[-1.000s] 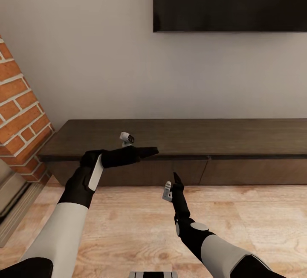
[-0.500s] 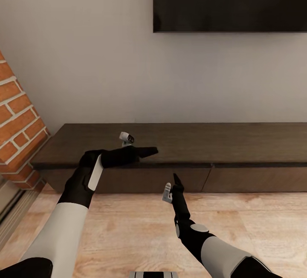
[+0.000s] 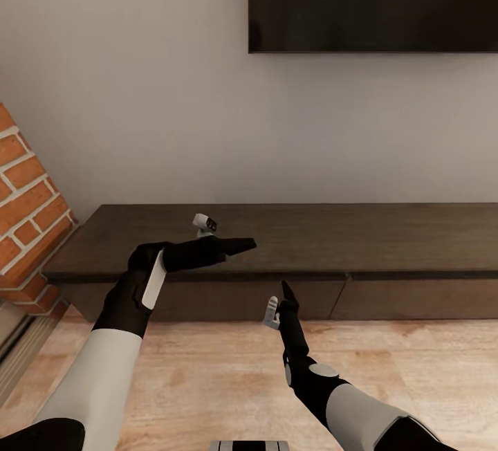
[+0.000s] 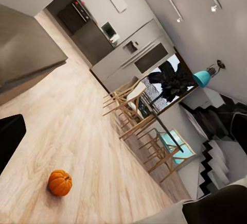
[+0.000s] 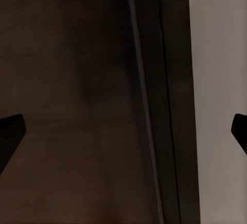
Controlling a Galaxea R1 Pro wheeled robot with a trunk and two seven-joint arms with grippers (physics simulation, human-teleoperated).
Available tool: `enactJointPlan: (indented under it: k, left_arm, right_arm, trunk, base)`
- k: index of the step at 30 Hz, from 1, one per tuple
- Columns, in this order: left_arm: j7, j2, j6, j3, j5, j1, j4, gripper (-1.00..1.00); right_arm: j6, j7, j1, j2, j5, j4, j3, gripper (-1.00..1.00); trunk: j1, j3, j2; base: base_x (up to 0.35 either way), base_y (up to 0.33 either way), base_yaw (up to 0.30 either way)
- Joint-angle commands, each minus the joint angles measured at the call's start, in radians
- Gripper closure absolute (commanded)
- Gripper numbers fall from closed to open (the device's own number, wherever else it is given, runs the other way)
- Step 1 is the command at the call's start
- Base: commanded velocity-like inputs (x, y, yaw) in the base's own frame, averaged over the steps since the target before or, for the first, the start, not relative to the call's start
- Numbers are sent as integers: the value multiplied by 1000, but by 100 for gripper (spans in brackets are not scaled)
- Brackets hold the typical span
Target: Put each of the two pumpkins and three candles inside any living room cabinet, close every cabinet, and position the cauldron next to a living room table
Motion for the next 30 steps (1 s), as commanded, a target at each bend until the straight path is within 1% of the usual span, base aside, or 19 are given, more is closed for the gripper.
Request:
enactJointPlan:
  k: [1, 3, 5, 8, 9, 10, 11, 15, 18, 23, 30]
  left_arm:
    - [0, 0, 0, 0, 0, 0, 0, -100]
    - [0, 0, 1, 0, 0, 0, -1, -100]
    - [-3, 3, -9, 11, 12, 11, -9, -100]
    - [-3, 3, -9, 26, 28, 28, -9, -100]
    - [-3, 3, -9, 23, 34, 34, -9, -100]
    - [-3, 3, -9, 20, 29, 39, -8, -100]
    - [-3, 3, -9, 26, 29, 40, -8, -100]
    - [-2, 3, -10, 48, 51, 44, -6, -100]
    - [-1, 3, -10, 62, 68, 44, -6, -100]
    - [-1, 3, -10, 63, 93, 45, -6, -100]
    - [-3, 3, -10, 64, 94, 46, -6, -100]
  right_arm:
    - [-4, 1, 0, 0, 1, 0, 0, -100]
    - [-5, 1, 0, 0, 1, 0, 1, -100]
    - [7, -3, 1, 0, 12, -11, 12, -100]
    - [6, -3, 0, 0, 12, -22, 30, -100]
    - [4, -3, -1, 0, 12, -17, 35, -100]
    - [1, -3, -2, 0, 13, -11, 29, -100]
    - [0, -3, -3, 0, 14, -5, 26, -100]
    - [1, -3, -2, 0, 17, 3, 44, -100]
    - [3, -3, -2, 0, 17, 5, 49, -100]
    - [4, -3, -2, 0, 17, 6, 50, -100]
    - [3, -3, -2, 0, 17, 6, 50, -100]
  trunk:
    - [0, 0, 0]
    - [0, 0, 0]
    - [0, 0, 0]
    - [0, 0, 0]
    - [0, 0, 0]
    - [0, 0, 0]
    - [0, 0, 0]
    - [0, 0, 0]
    - [0, 0, 0]
    - [0, 0, 0]
    - [0, 0, 0]
  base:
    - [68, 0, 0]
    - [153, 0, 0]
    - [0, 0, 0]
    - [0, 0, 0]
    - [0, 0, 0]
    - [0, 0, 0]
    - [0, 0, 0]
    - [0, 0, 0]
    - [0, 0, 0]
    - [12, 0, 0]
    - [130, 0, 0]
